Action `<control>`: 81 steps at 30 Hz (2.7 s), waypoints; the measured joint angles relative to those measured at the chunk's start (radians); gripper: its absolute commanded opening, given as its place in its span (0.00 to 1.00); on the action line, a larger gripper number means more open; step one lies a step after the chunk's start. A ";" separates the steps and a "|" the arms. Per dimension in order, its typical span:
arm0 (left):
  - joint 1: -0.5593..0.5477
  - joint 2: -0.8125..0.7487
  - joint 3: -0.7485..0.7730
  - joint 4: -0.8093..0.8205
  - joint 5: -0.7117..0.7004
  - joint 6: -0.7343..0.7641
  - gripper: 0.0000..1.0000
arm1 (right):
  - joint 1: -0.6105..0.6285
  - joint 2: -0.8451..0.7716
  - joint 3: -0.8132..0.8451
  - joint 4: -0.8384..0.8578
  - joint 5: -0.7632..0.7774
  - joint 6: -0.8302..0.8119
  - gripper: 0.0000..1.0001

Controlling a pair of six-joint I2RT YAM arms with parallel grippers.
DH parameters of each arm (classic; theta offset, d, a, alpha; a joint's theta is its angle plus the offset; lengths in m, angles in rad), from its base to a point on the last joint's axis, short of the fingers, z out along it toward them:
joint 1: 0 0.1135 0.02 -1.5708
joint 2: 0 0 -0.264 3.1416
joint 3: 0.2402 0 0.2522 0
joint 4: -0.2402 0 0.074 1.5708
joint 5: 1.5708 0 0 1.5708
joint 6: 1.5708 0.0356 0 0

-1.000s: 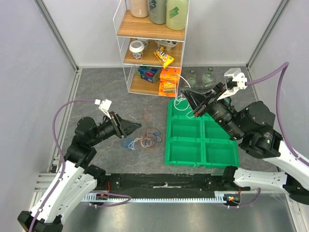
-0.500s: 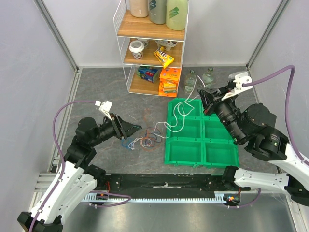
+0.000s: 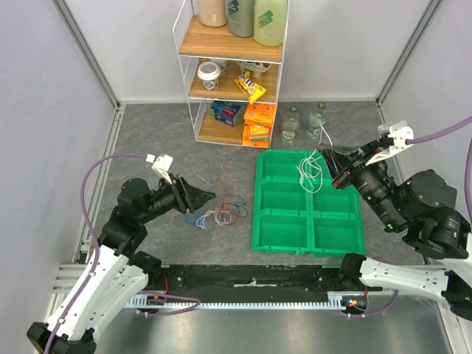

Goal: Untangle the cables

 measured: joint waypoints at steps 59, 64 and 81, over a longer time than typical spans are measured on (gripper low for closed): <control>0.000 0.074 -0.009 0.037 -0.007 0.000 0.56 | -0.001 -0.314 -0.431 -0.132 -0.421 0.275 0.00; 0.000 0.076 -0.009 0.037 -0.007 0.000 0.56 | -0.001 -0.377 -0.425 -0.124 -0.479 0.254 0.00; 0.000 0.081 -0.009 0.037 -0.007 0.000 0.64 | -0.001 -0.411 -0.413 -0.116 -0.719 0.204 0.00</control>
